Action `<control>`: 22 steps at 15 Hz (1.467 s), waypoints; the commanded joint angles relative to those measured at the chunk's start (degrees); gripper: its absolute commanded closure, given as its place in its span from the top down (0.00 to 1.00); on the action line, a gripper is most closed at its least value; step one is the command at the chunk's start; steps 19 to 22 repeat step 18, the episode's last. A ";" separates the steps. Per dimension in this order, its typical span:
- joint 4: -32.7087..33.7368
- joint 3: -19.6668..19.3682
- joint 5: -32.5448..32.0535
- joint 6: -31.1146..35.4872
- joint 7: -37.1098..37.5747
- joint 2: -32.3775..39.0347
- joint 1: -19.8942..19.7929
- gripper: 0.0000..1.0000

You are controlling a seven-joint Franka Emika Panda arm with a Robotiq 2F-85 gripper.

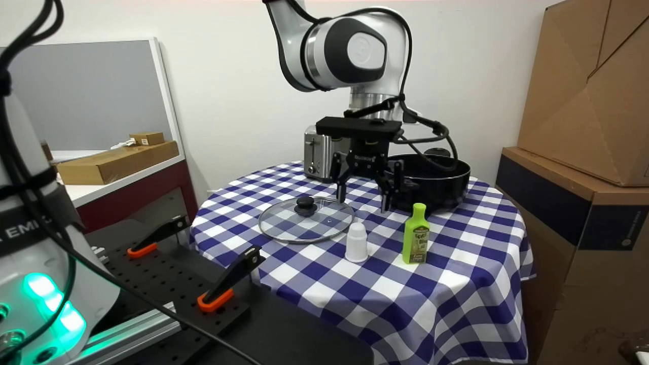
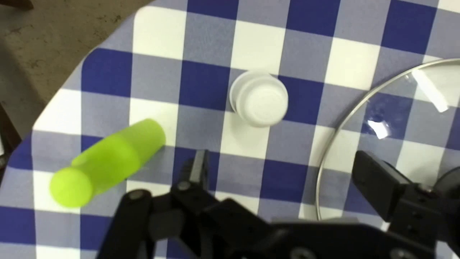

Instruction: Move the white bottle to the right

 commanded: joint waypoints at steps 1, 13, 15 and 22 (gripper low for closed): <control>-2.29 1.08 0.68 -2.62 1.28 -8.86 1.83 1.00; 2.91 4.77 0.26 -23.83 24.96 -22.86 15.26 1.00; 2.92 4.14 0.08 -21.39 22.76 -21.26 15.03 1.00; 2.85 3.87 0.08 -21.29 22.63 -20.94 14.88 1.00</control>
